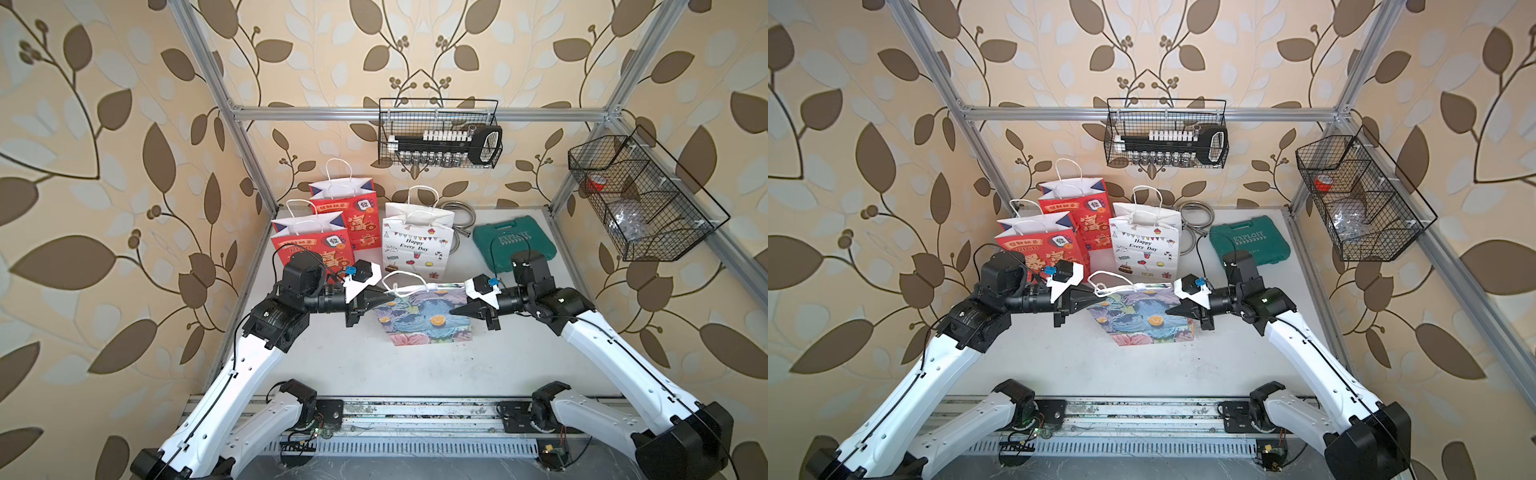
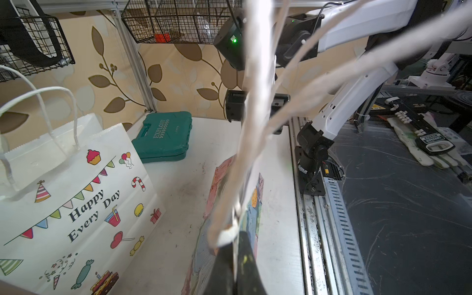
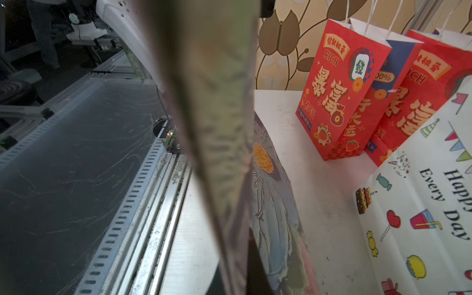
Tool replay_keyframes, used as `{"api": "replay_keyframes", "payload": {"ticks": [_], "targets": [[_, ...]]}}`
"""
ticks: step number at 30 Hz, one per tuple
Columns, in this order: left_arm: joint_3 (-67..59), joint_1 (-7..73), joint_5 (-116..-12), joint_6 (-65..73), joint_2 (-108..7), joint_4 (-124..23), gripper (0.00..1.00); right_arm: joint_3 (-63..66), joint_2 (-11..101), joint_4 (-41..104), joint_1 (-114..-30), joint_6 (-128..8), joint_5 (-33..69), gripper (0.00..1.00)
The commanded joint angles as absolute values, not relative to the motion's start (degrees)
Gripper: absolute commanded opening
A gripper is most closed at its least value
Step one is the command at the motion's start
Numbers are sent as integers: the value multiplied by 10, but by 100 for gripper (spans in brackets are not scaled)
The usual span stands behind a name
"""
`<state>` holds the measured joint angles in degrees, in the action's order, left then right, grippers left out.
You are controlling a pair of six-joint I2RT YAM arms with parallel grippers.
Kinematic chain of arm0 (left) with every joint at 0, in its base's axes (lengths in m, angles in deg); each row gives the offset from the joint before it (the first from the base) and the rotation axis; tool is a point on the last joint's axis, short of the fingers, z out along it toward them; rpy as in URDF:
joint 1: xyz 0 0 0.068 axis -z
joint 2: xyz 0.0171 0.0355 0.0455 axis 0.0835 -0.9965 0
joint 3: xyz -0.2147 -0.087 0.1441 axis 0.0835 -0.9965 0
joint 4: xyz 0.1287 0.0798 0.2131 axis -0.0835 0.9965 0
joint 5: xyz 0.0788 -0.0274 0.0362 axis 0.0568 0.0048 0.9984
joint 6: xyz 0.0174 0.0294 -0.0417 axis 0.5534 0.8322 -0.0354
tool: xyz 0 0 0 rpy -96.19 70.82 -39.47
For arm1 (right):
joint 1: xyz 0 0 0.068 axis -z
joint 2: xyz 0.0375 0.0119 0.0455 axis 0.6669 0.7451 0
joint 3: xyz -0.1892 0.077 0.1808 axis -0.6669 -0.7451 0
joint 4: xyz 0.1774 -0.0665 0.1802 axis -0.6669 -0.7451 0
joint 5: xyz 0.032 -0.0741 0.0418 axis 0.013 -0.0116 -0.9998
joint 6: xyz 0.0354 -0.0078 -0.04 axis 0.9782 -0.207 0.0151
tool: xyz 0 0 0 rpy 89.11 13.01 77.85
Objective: Put away the paper bag
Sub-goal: Press the paper bag.
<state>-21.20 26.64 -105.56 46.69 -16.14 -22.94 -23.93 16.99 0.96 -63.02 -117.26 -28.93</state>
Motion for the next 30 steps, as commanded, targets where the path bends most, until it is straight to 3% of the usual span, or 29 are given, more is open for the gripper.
{"api": "replay_keyframes", "payload": {"ticks": [1,2,4,5,8,10,13,18,21,22,24,25,30], "targets": [[-178,269,-1081,448,-158,-265,0,-238,155,-26,-627,-1186,-303,0],[-175,269,-1082,446,-158,-265,0,-240,151,-29,-625,-1186,-300,0],[-171,269,-1086,438,-158,-272,0,-247,138,-29,-622,-1185,-283,38],[-168,269,-1091,432,-157,-277,0,-253,130,-26,-619,-1185,-275,51],[-155,269,-1105,420,-157,-281,0,-267,113,-17,-608,-1179,-266,57],[-149,269,-1113,417,-160,-280,0,-270,111,-13,-606,-1174,-271,53],[-145,269,-1117,416,-161,-279,0,-266,116,-14,-605,-1170,-285,38],[-138,269,-1111,426,-166,-265,0,-251,120,-26,-605,-1172,-298,0],[-139,269,-1102,438,-168,-256,0,-239,120,-37,-605,-1171,-306,0],[-139,269,-1099,441,-169,-253,0,-235,118,-37,-605,-1166,-306,4],[-138,269,-1094,448,-173,-246,0,-224,111,-36,-606,-1149,-303,37],[-137,269,-1092,451,-174,-242,0,-216,104,-37,-605,-1139,-301,48],[-129,269,-1080,470,-173,-217,0,-189,41,-41,-580,-1121,-225,68]]}}
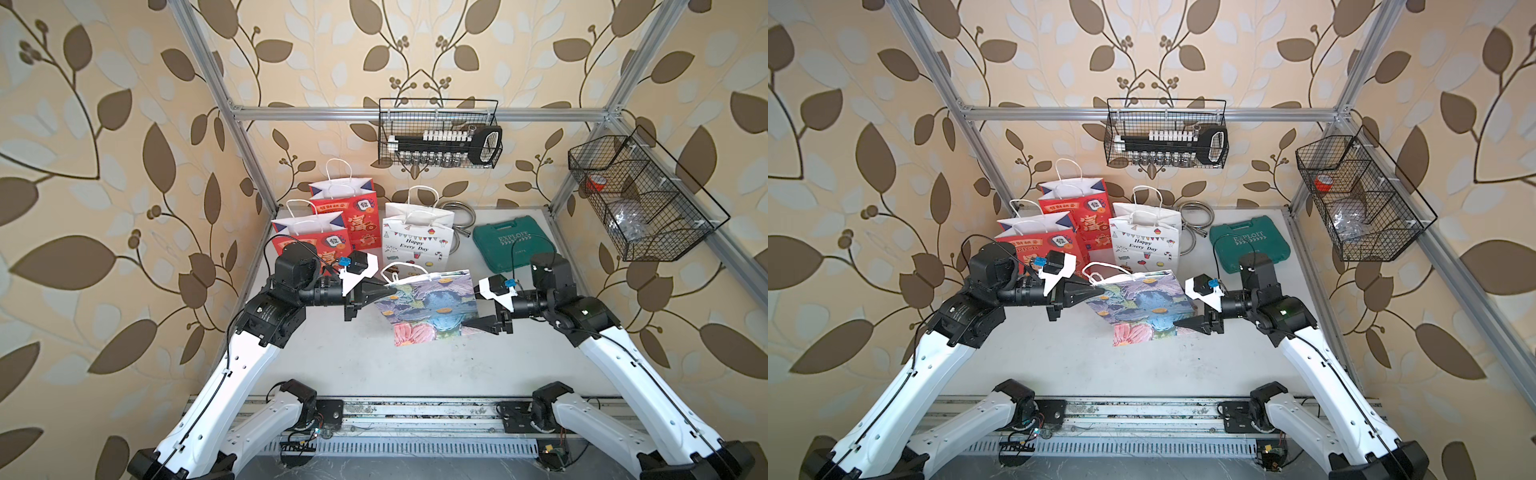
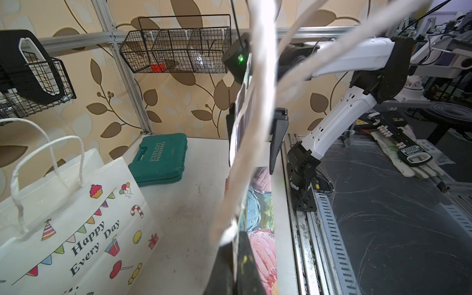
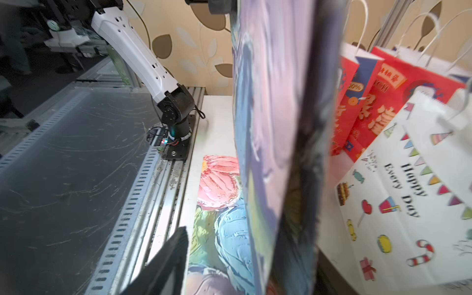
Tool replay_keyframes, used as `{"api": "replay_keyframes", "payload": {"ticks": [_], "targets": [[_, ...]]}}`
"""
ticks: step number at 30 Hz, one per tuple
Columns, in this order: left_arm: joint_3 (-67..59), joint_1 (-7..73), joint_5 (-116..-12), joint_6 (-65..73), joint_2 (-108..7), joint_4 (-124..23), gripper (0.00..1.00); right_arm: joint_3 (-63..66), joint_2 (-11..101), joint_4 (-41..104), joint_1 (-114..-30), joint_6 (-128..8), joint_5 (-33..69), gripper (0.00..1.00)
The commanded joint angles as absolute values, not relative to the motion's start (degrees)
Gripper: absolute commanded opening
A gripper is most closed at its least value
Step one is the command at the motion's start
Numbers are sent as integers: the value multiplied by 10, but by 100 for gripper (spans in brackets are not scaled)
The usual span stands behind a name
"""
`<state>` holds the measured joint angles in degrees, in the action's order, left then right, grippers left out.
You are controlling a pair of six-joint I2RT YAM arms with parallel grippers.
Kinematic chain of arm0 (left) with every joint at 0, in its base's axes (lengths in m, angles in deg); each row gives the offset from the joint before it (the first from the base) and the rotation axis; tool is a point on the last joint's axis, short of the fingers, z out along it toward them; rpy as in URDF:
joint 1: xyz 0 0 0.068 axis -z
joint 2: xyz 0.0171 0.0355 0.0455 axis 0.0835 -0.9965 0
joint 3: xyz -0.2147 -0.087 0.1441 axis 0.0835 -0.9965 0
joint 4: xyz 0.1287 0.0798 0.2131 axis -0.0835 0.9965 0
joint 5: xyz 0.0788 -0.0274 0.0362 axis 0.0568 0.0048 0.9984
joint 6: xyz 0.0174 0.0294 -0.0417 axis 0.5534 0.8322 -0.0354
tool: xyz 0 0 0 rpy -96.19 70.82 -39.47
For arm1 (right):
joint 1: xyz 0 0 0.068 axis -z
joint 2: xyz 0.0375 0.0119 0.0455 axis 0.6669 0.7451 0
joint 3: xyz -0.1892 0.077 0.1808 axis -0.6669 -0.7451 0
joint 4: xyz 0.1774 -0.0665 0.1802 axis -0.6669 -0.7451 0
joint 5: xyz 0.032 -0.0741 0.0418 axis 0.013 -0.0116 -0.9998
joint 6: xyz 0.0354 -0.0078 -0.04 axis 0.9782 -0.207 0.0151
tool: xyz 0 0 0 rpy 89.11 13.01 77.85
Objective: Put away the paper bag
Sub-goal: Press the paper bag.
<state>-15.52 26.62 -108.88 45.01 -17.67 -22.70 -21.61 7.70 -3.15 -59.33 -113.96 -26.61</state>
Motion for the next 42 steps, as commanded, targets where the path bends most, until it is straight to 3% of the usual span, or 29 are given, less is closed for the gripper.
{"api": "replay_keyframes", "payload": {"ticks": [1,5,9,13,21,30,35,38,42], "targets": [[-128,269,-1078,470,-170,-217,0,-189,26,-50,-571,-1124,-200,72],[-126,269,-1077,466,-164,-219,0,-217,-29,-88,-556,-1169,-85,90],[-121,269,-1087,457,-164,-223,0,-266,-66,-111,-557,-1219,-2,93],[-109,269,-1104,447,-166,-224,0,-292,-63,-126,-557,-1251,-17,94],[-92,269,-1156,407,-182,-238,0,-248,13,-118,-557,-1250,-179,95],[-80,269,-1084,475,-178,-177,0,-280,-80,-109,-547,-1285,25,95],[-79,269,-1096,472,-179,-185,0,-297,-113,-135,-547,-1318,111,95],[-79,269,-1122,444,-180,-212,0,-299,-89,-172,-547,-1351,86,95],[-77,269,-1156,398,-180,-243,0,-277,-47,-160,-547,-1314,-22,95]]}}
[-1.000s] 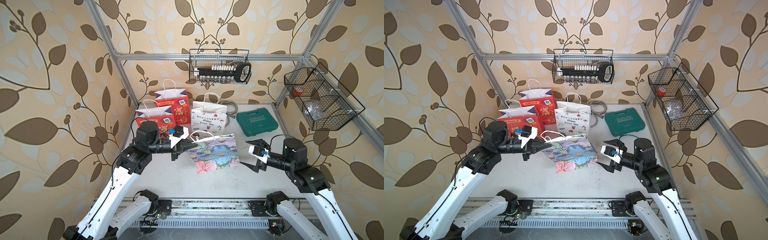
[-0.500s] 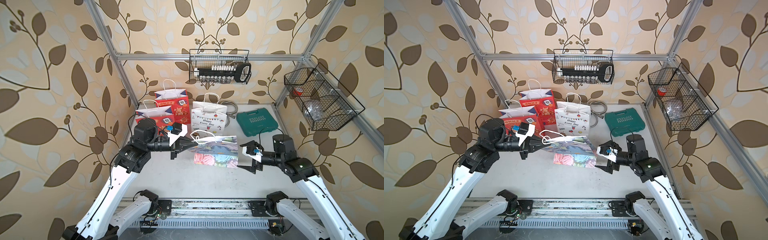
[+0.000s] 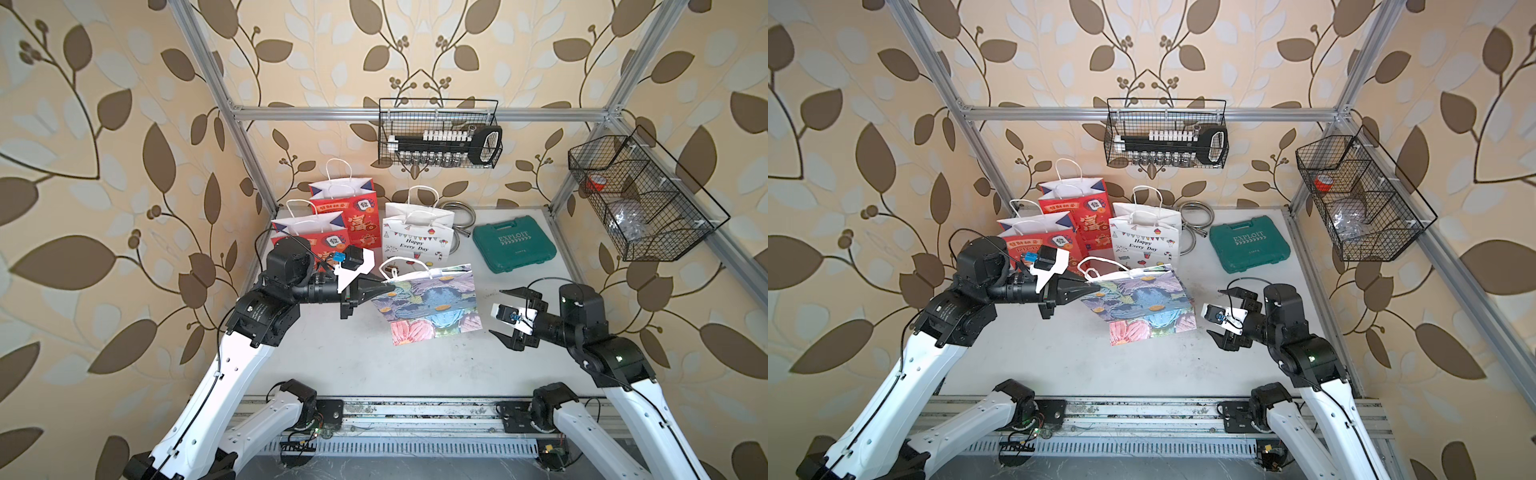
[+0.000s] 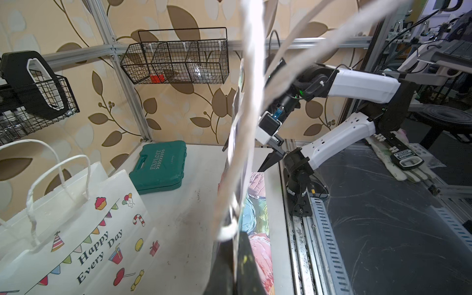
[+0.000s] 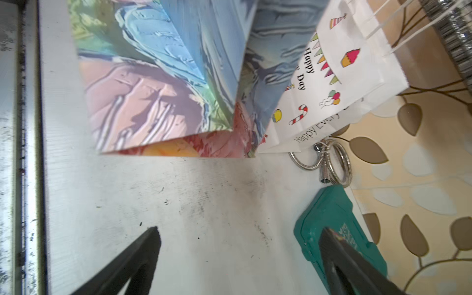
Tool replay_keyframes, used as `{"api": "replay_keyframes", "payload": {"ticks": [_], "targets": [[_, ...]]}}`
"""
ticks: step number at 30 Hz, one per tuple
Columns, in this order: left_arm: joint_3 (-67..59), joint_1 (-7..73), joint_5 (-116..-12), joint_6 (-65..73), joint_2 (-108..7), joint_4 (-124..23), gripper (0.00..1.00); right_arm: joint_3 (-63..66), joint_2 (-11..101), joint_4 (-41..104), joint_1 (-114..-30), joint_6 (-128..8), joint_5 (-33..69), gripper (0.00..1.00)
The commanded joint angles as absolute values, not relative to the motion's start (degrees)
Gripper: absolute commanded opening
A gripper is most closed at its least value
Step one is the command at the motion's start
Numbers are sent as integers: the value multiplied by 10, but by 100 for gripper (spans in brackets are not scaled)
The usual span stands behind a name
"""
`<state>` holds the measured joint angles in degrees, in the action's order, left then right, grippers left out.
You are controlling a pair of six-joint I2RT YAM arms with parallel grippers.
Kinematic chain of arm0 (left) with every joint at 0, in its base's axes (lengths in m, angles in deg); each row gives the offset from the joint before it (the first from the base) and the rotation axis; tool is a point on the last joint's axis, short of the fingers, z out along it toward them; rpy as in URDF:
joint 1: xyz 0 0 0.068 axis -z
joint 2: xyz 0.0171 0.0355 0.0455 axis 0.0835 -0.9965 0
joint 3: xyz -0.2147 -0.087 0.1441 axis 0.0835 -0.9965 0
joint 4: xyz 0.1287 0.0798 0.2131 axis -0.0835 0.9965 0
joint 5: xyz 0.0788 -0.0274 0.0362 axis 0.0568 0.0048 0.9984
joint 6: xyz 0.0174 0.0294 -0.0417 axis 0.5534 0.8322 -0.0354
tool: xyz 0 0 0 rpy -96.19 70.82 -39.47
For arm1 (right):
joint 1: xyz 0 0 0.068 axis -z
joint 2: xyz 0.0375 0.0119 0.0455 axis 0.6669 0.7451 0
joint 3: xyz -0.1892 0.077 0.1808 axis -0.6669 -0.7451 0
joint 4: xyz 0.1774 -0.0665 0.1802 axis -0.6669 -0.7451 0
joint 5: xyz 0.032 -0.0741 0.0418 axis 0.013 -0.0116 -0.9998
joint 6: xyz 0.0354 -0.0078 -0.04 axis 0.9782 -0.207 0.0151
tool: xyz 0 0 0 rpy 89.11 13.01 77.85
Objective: Put away the paper bag
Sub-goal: Press the paper bag.
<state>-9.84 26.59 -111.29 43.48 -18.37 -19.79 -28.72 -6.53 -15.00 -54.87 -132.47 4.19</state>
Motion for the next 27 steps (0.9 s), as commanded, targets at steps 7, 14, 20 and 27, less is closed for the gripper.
{"api": "replay_keyframes", "payload": {"ticks": [7,14,20,27], "targets": [[-82,269,-1200,349,-193,-271,0,-226,9,-67,-547,-1209,-196,94],[-87,269,-1204,333,-204,-293,0,-196,46,-41,-550,-1130,-356,73],[-86,269,-1207,312,-208,-320,0,-195,74,-37,-576,-1135,-375,48],[-81,269,-1211,289,-208,-332,0,-189,96,-45,-580,-1172,-363,23]]}}
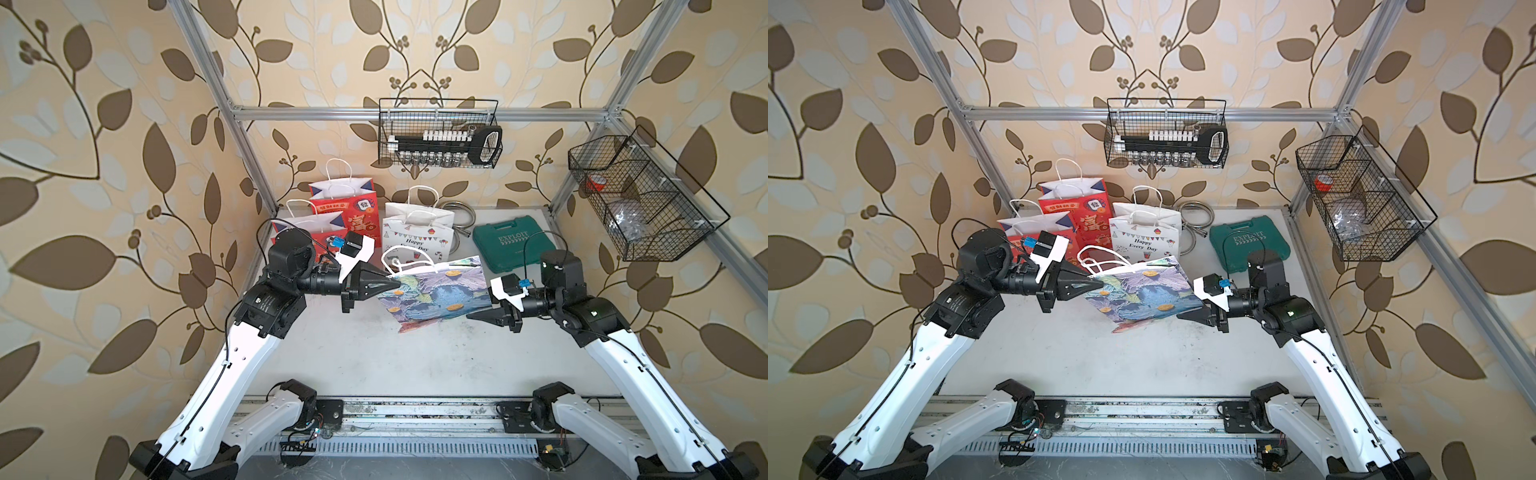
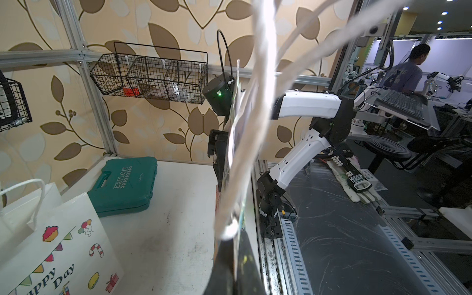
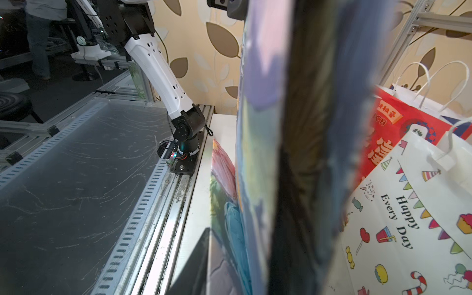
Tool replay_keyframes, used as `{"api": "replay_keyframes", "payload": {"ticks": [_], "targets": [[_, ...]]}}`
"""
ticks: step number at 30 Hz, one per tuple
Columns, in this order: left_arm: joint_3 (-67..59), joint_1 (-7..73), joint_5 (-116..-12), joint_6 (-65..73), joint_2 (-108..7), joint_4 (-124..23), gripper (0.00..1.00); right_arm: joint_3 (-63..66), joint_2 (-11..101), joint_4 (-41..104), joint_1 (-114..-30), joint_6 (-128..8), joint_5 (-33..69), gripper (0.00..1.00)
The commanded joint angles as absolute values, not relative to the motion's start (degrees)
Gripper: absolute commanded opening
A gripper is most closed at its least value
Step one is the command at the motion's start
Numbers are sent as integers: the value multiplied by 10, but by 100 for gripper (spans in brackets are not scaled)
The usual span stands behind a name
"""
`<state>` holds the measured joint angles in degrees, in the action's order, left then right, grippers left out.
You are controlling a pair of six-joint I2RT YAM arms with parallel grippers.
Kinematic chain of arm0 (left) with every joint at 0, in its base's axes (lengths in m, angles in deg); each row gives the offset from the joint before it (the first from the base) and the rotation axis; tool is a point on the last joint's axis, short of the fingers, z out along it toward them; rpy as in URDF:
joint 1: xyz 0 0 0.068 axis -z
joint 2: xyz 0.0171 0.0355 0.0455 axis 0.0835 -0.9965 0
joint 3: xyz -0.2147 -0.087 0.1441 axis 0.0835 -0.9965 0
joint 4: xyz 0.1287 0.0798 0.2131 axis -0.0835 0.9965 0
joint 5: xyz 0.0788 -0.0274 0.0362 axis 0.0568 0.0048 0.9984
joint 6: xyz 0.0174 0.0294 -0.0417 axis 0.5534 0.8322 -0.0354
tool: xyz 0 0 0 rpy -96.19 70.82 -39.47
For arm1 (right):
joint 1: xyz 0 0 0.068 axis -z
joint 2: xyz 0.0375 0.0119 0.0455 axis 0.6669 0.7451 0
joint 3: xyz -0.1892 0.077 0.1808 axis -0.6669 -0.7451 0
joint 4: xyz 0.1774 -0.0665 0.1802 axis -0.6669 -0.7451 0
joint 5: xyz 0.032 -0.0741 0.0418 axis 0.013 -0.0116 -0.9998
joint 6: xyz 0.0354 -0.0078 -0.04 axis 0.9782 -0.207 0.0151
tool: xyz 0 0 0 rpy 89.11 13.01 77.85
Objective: Put away the paper bag
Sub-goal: Press the paper bag.
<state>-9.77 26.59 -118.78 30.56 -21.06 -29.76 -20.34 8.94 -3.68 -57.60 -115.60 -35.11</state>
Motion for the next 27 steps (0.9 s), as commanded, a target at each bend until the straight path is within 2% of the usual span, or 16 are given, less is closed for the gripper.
{"api": "replay_keyframes", "payload": {"ticks": [1,3,4,7,8,9,10,12,13,22,24,27], "targets": [[-80,270,-1211,290,-208,-332,0,-186,98,-45,-579,-1174,-364,16],[-81,270,-1207,289,-208,-328,0,-183,99,-47,-579,-1175,-365,3],[-81,269,-1206,290,-208,-329,0,-181,100,-49,-579,-1175,-368,0],[-82,269,-1194,286,-207,-336,0,-175,100,-59,-579,-1175,-376,0],[-82,269,-1179,283,-206,-339,4,-174,98,-63,-579,-1173,-377,0],[-81,269,-1165,281,-206,-340,25,-174,96,-62,-579,-1167,-377,0],[-82,269,-1144,280,-204,-339,53,-174,92,-60,-576,-1160,-377,0],[-84,269,-1091,282,-198,-339,93,-181,84,-37,-567,-1125,-378,0],[-89,269,-1061,284,-190,-343,99,-187,78,-16,-561,-1101,-377,0],[-164,269,-797,307,-84,-355,99,-205,46,52,-525,-993,-340,0],[-186,269,-790,314,-66,-335,99,-200,47,65,-526,-976,-339,0],[-233,269,-874,302,-60,-333,99,-195,53,96,-525,-940,-356,0]]}}
